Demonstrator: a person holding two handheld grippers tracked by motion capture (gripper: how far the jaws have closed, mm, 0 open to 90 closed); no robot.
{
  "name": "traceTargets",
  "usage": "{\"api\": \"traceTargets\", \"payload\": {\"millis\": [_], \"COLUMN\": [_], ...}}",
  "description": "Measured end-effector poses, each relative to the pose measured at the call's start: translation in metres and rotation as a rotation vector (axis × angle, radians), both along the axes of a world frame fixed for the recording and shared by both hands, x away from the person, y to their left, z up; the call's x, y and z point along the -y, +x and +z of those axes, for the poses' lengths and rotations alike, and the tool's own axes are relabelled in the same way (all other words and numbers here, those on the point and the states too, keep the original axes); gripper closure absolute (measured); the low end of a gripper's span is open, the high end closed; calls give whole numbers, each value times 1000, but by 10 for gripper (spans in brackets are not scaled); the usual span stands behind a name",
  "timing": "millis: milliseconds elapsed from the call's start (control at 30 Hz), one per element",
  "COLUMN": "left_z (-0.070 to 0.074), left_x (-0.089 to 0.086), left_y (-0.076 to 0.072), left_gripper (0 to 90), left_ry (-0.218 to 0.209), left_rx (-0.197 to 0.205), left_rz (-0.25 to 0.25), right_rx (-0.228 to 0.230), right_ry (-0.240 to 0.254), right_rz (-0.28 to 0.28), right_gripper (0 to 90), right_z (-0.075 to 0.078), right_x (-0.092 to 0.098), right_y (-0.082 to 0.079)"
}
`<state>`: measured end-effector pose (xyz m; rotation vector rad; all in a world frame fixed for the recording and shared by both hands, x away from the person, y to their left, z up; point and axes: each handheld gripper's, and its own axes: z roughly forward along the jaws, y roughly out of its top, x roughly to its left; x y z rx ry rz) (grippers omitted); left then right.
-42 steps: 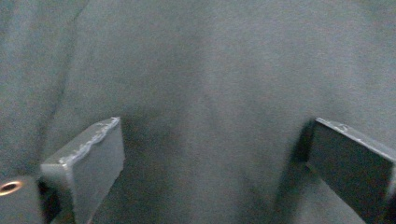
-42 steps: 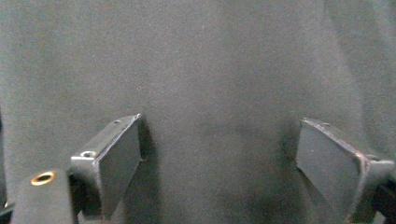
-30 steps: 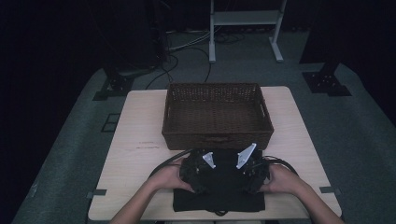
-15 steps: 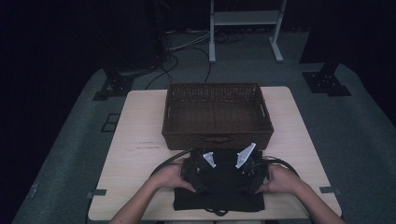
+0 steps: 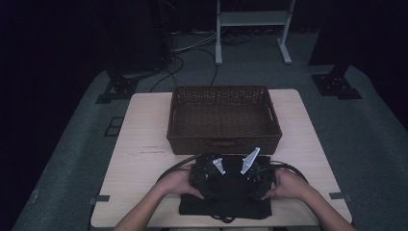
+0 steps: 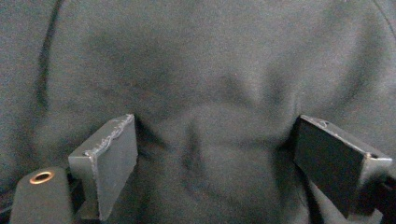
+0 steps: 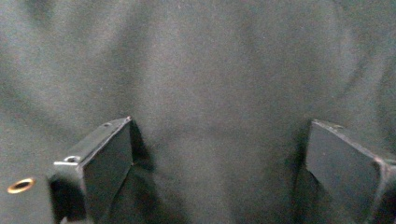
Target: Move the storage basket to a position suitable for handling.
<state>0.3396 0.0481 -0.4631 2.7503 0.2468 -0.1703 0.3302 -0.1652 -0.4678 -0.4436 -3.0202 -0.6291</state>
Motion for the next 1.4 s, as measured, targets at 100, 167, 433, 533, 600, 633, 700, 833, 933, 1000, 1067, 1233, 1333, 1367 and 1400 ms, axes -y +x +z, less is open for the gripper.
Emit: {"api": "traceTargets", "payload": {"millis": [100,167,433,533,600,633,700,833,933,1000,1067,1233,1333,1367,1400], "left_z": [1,2,3,4,4,4,4,4,5,5,5,3,3,3,3], "left_x": [1,1,-1,-1,-1,-1,0,1,3,4,4,0,0,1,1], "left_y": [-1,-2,-4,-4,-4,-4,-4,-2,0,0,2,7,7,6,6], "left_gripper": [147,180,293,314,327,338,373,416,481,492,519,653,678,686,693], "left_ry": [5,1,-14,-15,-15,-15,-16,-12,4,9,9,-22,-23,-22,-20], "left_rx": [-3,-11,-38,-45,-52,-52,-70,-94,-126,-131,-149,-182,-175,-172,-167], "left_rz": [1,-2,-18,-22,-22,-22,-22,-32,-40,-39,-19,28,27,23,20], "right_rx": [-10,-16,-35,-40,-54,-54,-64,-72,-82,-85,-87,-74,-62,-61,-60], "right_ry": [-5,-9,-7,-10,-20,-20,-18,-12,-30,-36,-40,-32,-32,-31,-30], "right_rz": [1,9,20,25,26,26,30,33,39,39,37,26,30,29,31], "right_gripper": [126,160,258,283,318,318,353,397,447,457,487,585,610,616,621], "right_z": [2,3,6,7,8,8,8,9,10,11,11,11,11,11,11], "right_x": [-1,-2,-2,-2,-4,-4,-4,-4,-7,-8,-8,-7,-7,-7,-7], "right_y": [-1,-1,-3,-3,-3,-3,-2,-1,0,1,2,3,3,3,2]}}
